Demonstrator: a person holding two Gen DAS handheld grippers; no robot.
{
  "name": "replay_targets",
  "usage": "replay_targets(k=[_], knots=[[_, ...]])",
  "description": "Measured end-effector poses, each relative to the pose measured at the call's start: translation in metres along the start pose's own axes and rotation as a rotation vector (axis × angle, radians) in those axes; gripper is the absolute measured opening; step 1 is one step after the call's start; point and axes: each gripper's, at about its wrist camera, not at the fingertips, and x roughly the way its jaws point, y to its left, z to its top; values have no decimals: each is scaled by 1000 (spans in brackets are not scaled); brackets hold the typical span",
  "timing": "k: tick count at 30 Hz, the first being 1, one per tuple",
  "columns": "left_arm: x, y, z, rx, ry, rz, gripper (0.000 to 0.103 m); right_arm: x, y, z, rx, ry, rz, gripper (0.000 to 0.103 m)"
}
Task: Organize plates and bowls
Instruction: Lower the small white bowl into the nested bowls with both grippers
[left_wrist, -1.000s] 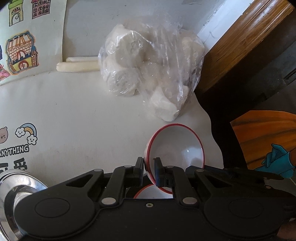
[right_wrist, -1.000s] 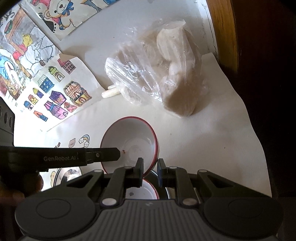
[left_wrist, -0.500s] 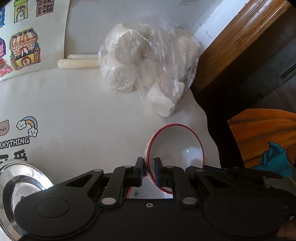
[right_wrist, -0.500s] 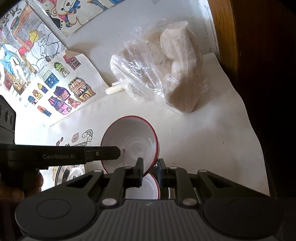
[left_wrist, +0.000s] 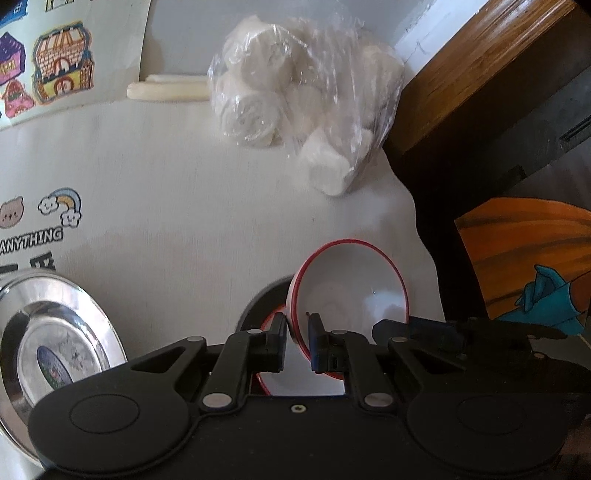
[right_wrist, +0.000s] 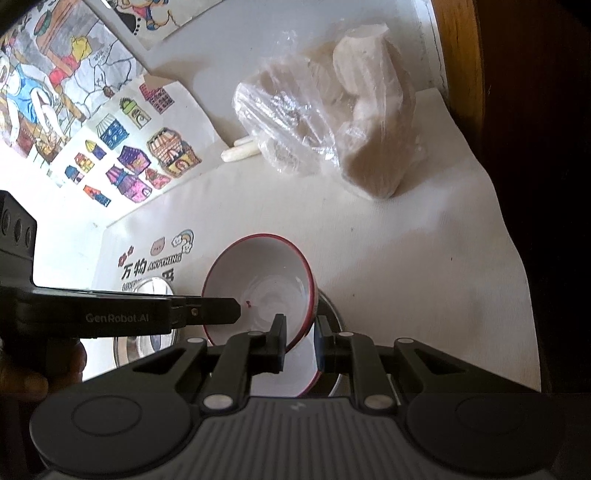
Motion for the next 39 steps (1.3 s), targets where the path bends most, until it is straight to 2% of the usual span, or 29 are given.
replay_targets(k=[18,39], knots=[[9,6,-17,-38,94,14,13,8,4,-9,-18,110,0,18],[20,8,-14,-54,134,37,14,20,6,-7,-25,169,-3,20]])
